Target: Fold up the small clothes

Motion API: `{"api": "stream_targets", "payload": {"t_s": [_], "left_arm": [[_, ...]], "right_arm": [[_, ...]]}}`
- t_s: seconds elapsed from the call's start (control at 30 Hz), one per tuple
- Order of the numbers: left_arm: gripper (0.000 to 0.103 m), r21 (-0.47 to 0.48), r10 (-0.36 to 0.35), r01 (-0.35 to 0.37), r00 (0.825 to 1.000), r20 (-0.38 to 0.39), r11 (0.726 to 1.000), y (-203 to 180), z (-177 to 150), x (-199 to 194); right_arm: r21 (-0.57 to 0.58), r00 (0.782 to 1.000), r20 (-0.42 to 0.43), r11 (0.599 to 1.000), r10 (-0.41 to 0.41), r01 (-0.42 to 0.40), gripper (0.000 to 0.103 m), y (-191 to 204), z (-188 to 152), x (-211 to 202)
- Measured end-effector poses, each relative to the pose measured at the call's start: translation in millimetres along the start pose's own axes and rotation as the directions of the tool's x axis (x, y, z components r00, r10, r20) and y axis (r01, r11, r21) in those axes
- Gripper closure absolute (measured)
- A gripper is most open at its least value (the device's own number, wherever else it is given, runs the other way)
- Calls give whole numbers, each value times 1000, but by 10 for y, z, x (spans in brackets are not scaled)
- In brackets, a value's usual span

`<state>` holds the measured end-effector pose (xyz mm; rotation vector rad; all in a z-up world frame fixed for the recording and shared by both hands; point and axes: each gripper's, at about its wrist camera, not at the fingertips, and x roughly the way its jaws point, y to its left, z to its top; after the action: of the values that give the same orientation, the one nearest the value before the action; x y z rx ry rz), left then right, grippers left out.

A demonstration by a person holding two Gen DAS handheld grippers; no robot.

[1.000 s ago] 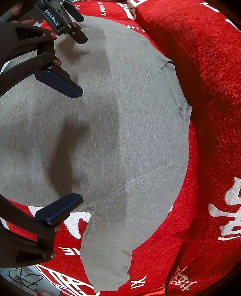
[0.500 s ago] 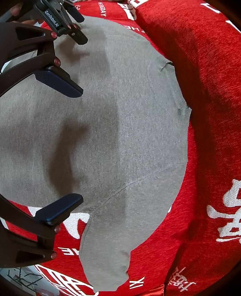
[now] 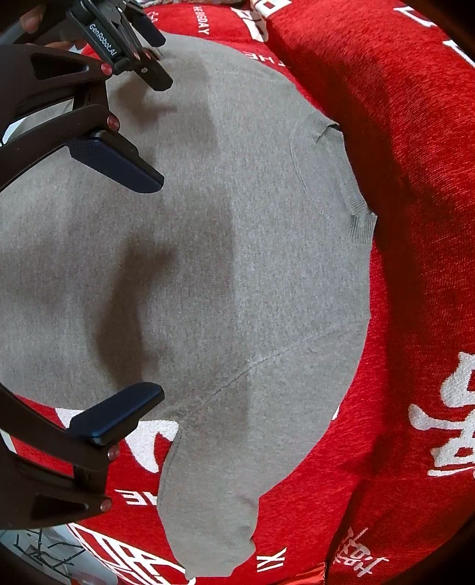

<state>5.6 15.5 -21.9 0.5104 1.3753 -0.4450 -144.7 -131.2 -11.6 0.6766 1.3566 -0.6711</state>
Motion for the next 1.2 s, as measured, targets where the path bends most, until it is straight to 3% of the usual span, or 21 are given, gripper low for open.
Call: {"api": "stream_targets", "payload": {"t_s": [1.2], "left_arm": [[0,-6,-6,6,1000,-7,1000,7,-42,21]], "right_arm": [[-5,1000,-5,1000,-1,1,0,-20,-86,-17]]}}
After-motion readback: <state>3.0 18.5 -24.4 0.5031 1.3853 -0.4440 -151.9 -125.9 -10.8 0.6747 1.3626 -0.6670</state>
